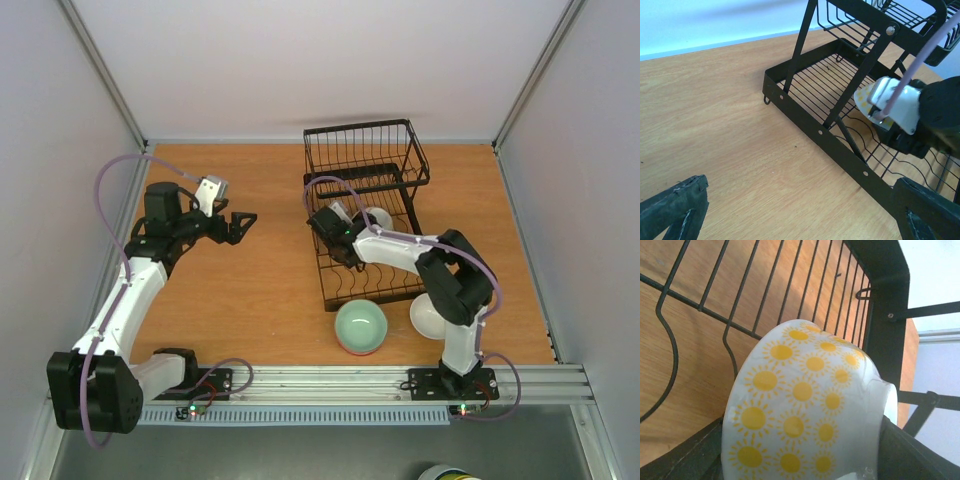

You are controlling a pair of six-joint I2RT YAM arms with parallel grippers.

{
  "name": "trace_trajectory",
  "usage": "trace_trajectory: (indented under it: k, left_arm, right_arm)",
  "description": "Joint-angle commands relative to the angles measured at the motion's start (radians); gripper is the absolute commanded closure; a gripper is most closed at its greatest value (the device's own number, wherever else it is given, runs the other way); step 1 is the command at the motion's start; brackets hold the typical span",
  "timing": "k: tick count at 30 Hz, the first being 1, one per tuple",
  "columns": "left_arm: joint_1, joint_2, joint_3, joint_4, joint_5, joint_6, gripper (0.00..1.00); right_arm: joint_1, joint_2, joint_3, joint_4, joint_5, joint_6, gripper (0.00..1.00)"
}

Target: Load the bowls into the dish rack

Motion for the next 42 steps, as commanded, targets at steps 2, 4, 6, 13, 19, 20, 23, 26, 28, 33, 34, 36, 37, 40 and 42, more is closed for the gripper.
trace_trajectory:
  k: [2,4,6,13,19,20,23,26,28,33,34,36,37,40,42]
  left_arm:
    - [0.004,-0.006,-0.006,0.049,0.014,-0.008,0.01]
    - [0.004,-0.007,-0.008,0.049,0.015,-0.008,0.01]
    - [0.004,-0.010,-0.008,0.047,0.016,-0.008,0.01]
    - [0.005,-0.022,-0.009,0.047,0.023,-0.010,0.01]
    - [0.005,-0.020,-0.011,0.044,0.025,-0.007,0.01]
    - [0.006,-0.019,-0.011,0.043,0.022,-0.005,0.01]
    - [0.005,-0.020,-0.011,0.040,0.021,-0.003,0.01]
    - [0.006,-0.023,-0.011,0.040,0.021,-0.005,0.01]
    - [0.005,-0.027,-0.012,0.041,0.021,-0.003,0.01]
    - [0.006,-0.026,-0.012,0.042,0.024,-0.003,0.01]
    - [0.005,-0.024,-0.011,0.042,0.025,-0.005,0.01]
    - [0.006,-0.024,-0.011,0.043,0.029,-0.006,0.00]
    - [0.006,-0.026,-0.011,0.042,0.028,-0.006,0.01]
    - [0.007,-0.026,-0.011,0.042,0.027,-0.006,0.01]
    - [0.007,-0.026,-0.011,0.041,0.028,-0.007,0.01]
  right_arm:
    - [-0.006,-0.156,-0.055,0.072,-0.049,0.034,0.76]
    - [-0.013,-0.202,-0.083,0.091,-0.075,0.037,0.76]
    - [-0.025,-0.235,-0.107,0.095,-0.096,0.043,0.77]
    - [-0.119,-0.376,-0.220,0.117,-0.257,0.103,0.77]
    - [-0.194,-0.454,-0.318,0.198,-0.390,0.124,0.79]
    - [-0.205,-0.459,-0.325,0.207,-0.411,0.127,0.79]
    - [-0.237,-0.467,-0.343,0.236,-0.460,0.132,0.80]
    - [-0.261,-0.475,-0.354,0.255,-0.505,0.137,0.80]
    - [-0.273,-0.479,-0.364,0.271,-0.523,0.138,0.80]
    - [-0.287,-0.483,-0.357,0.275,-0.538,0.134,0.80]
    - [-0.293,-0.479,-0.355,0.278,-0.543,0.134,0.80]
    - [-0.311,-0.472,-0.354,0.288,-0.561,0.138,0.80]
    - [-0.321,-0.470,-0.357,0.296,-0.578,0.143,0.80]
    - [-0.355,-0.458,-0.374,0.320,-0.630,0.163,0.80]
    - [-0.377,-0.453,-0.386,0.329,-0.650,0.176,0.80]
